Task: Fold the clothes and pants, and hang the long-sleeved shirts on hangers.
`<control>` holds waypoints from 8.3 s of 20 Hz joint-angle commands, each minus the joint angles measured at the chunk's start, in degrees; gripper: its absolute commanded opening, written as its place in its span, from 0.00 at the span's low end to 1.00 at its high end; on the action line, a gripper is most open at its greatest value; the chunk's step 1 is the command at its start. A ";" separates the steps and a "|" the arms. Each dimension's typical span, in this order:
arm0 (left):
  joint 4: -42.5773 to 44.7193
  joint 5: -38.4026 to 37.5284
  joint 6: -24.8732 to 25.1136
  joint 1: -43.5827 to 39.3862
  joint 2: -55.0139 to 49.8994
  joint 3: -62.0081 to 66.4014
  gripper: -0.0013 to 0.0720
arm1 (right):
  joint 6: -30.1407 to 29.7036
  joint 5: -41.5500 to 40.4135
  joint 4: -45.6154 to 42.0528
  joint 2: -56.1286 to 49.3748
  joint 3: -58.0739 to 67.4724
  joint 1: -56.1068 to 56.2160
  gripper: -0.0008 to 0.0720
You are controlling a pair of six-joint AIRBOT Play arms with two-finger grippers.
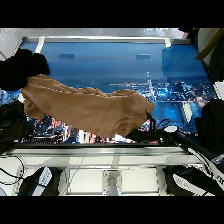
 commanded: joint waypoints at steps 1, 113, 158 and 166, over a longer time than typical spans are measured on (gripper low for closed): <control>-0.02 1.27 0.37 0.02 -0.04 -0.02 0.75 | -1.53 -1.40 1.38 -0.42 4.63 0.44 0.05; 10.14 -19.74 -11.28 -14.27 23.96 -5.42 0.03 | 4.37 29.49 -48.43 22.03 37.20 -70.55 0.30; -40.33 -1.97 20.39 2.69 -43.43 14.78 0.76 | 3.45 27.50 -33.83 16.13 30.53 -64.11 0.67; -40.52 1.07 21.84 -1.70 -48.37 17.46 0.76 | 3.45 27.45 -32.02 16.11 30.53 -64.11 0.67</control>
